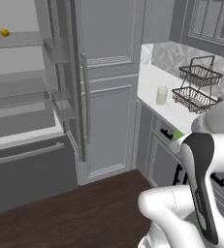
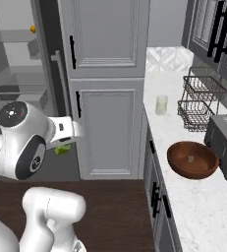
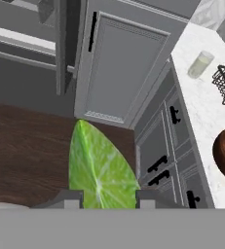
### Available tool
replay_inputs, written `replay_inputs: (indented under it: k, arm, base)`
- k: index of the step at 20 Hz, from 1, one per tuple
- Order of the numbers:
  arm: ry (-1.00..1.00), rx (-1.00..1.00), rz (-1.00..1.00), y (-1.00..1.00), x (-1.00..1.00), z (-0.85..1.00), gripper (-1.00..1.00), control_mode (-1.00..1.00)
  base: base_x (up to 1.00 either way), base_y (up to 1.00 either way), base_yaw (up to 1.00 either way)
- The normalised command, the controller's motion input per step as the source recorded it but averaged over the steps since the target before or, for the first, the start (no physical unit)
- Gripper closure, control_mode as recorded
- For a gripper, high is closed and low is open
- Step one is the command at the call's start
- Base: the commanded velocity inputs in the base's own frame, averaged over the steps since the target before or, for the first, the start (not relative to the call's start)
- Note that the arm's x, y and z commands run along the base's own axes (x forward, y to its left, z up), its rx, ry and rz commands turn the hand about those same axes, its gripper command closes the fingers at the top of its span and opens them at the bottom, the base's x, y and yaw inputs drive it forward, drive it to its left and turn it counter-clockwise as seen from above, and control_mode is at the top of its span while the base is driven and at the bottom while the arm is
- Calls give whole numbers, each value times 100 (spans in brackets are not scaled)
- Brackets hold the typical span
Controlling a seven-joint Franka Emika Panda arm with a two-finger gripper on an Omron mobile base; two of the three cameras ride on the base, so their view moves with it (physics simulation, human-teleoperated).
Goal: Grab a lemon wedge from the fridge and one ice cube from the ice bowl, and put them in the glass of lemonade.
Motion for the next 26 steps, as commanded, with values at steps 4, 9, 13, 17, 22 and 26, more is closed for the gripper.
replay_inputs:
  k: [4, 9, 13, 17, 22, 26]
  arm:
    - [0, 0, 0, 0, 0, 0, 100, 100]
    - [0, 0, 0, 0, 0, 0, 100, 100]
    - [0, 0, 0, 0, 0, 0, 100, 100]
    - [0, 0, 0, 0, 0, 0, 100, 100]
    - [0, 0, 0, 0, 0, 0, 100, 100]
    - [0, 0, 0, 0, 0, 0, 100, 100]
  base:
    - [82, 2, -24]
    - [70, -6, -24]
    - [42, -30, -22]
    - [44, -21, -24]
    - [64, -4, -24]
    - [77, 0, -25]
